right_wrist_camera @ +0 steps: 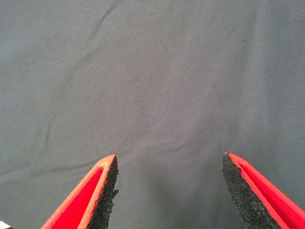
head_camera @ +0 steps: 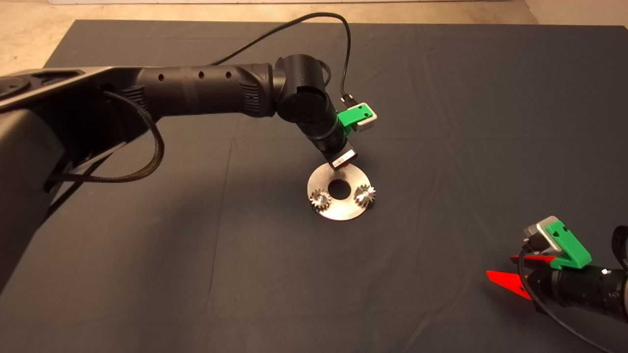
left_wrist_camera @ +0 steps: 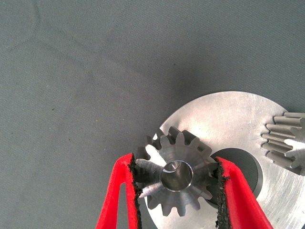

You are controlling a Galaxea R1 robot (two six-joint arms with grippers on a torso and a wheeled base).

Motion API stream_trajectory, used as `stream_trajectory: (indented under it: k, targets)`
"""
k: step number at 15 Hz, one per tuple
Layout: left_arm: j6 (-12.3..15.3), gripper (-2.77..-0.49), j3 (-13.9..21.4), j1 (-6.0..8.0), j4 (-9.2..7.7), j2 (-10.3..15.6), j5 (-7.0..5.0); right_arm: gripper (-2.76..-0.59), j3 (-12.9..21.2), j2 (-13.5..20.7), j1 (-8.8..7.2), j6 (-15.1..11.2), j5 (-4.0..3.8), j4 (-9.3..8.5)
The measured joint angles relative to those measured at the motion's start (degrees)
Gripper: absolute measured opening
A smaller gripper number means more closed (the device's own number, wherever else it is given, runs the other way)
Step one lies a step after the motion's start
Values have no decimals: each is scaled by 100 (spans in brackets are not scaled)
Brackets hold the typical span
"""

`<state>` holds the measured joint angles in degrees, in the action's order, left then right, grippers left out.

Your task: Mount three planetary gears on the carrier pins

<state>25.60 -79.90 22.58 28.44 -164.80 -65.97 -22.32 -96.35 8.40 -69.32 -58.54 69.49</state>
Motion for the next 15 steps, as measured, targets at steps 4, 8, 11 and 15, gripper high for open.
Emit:
stream_trajectory:
  k: [4, 8, 11, 15]
  targets:
    - [0, -264, 0, 0, 0, -24, -2, -173, 0, 5, 0, -1, 7, 0]
    - [-5, -264, 0, -1, -2, -30, -4, -173, 0, 2, 0, 0, 11, 0]
    - [-68, -264, 0, -1, -2, -30, -4, -173, 0, 2, 0, 0, 13, 0]
    - [-211, -264, 0, -1, -2, -30, -6, -173, 0, 2, 0, 0, 11, 0]
